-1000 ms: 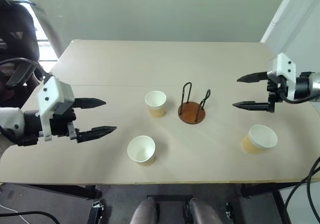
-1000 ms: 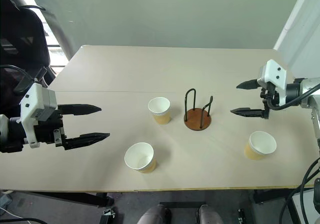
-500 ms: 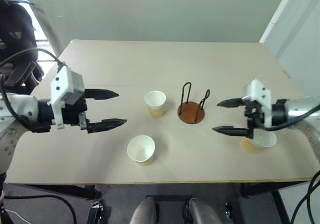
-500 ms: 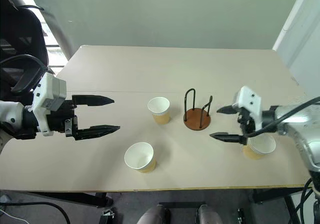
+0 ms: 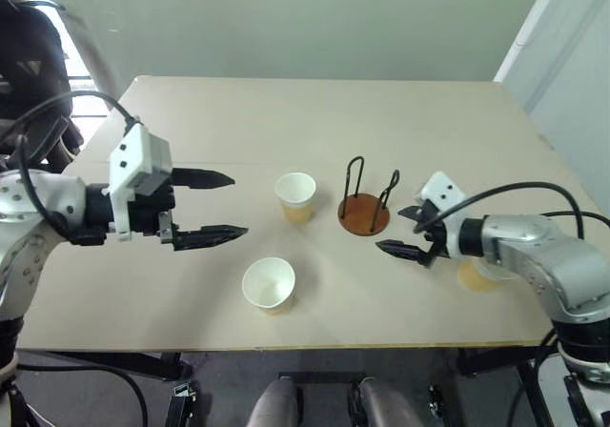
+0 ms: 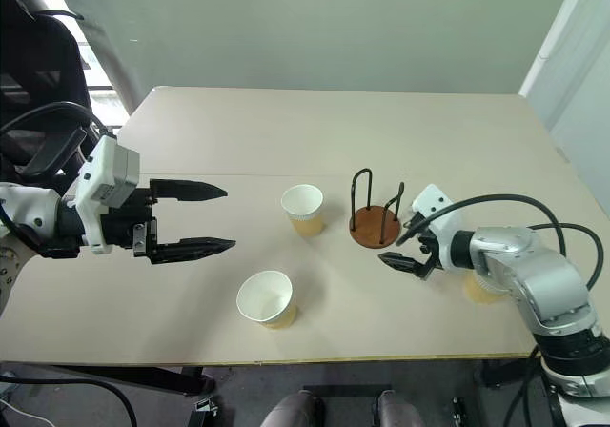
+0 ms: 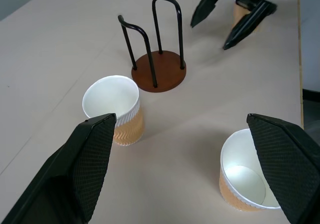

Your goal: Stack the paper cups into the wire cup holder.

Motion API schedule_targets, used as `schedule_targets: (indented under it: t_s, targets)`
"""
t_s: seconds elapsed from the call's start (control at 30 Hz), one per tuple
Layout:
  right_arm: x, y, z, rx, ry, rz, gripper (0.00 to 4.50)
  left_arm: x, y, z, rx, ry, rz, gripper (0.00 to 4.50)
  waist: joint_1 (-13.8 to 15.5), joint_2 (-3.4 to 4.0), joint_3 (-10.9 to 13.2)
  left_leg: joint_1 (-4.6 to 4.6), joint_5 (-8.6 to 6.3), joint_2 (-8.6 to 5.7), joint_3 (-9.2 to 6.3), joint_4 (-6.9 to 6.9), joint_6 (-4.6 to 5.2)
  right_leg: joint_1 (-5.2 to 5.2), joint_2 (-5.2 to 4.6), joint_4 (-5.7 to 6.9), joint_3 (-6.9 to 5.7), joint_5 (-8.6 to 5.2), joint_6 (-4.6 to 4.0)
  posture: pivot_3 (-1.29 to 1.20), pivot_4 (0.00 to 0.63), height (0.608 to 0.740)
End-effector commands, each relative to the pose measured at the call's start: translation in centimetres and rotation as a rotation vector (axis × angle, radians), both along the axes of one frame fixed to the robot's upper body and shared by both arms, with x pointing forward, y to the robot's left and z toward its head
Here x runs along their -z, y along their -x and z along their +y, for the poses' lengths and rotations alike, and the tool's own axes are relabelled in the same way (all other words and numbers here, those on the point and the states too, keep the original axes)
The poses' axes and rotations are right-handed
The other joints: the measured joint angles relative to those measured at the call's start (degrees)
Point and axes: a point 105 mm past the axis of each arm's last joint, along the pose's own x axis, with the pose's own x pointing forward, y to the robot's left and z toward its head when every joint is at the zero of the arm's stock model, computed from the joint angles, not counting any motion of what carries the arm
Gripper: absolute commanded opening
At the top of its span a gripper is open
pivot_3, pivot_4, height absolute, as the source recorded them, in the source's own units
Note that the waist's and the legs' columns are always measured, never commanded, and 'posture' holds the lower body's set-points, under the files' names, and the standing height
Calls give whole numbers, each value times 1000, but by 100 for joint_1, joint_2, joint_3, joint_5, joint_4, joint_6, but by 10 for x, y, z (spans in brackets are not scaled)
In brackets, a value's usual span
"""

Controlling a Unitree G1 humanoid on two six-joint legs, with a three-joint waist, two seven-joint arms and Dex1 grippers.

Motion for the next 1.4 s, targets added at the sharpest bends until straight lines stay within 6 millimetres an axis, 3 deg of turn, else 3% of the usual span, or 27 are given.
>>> schedule_targets:
  t_s: [0.03, 0.4, 0.53, 0.83, 0.87, 1.0, 1.17, 1.4]
  targets:
    - [-9, -10, 5, 44, -13, -52, 4500, -9, 1, -1, 13, -13, -50, 4476, 1, 0, 0, -2, 0, 0, 1, -1, 0, -2, 0, -1, 0, 0, 0, 0, 150, 740]
    - [-18, -29, 27, 43, -76, -144, 4500, -10, 3, 1, 4, -21, -56, 4476, 0, 0, 0, -3, -1, 0, 0, -3, 0, -6, 0, -1, 0, 0, -1, 0, 150, 740]
    - [-22, -31, 29, 32, -83, -164, 3635, -11, 4, 2, -1, -25, -57, 4500, 1, 0, 0, -3, -2, 0, 0, -4, 0, -6, 0, -1, 0, -1, -2, 0, 150, 740]
    - [-20, -29, 31, 8, -82, -153, 265, -11, 4, 4, -7, -29, -58, 4500, 0, 0, 0, -4, -2, 0, 1, -4, -2, -8, 0, -1, 0, -1, -3, 0, 150, 740]
    - [-19, -27, 32, -5, -80, -145, 68, -11, 3, 4, -8, -29, -58, 4500, 0, 0, 0, -4, -2, 0, 1, -4, -2, -8, 0, -1, 0, -1, -2, 0, 150, 740]
    - [-14, -10, 34, -118, -62, -109, 68, -9, 3, 3, -8, -31, -50, 4500, 3, -1, 0, -5, -3, 0, 1, -4, -3, -7, 0, -2, 0, -1, -3, 0, 150, 740]
    - [-17, 32, 34, -357, -34, -82, 68, -8, 2, 3, -1, -32, -44, 4500, 8, -2, -1, -13, -6, 0, 1, -5, -9, -9, 0, -8, 0, -3, -3, 0, 150, 740]
    - [-12, 70, 30, -497, -4, -14, 68, -7, 1, 2, 10, -40, -40, 4500, 4, -6, -2, -14, -4, 0, 1, -3, -13, -8, 2, -7, 1, -5, -4, 0, 150, 740]
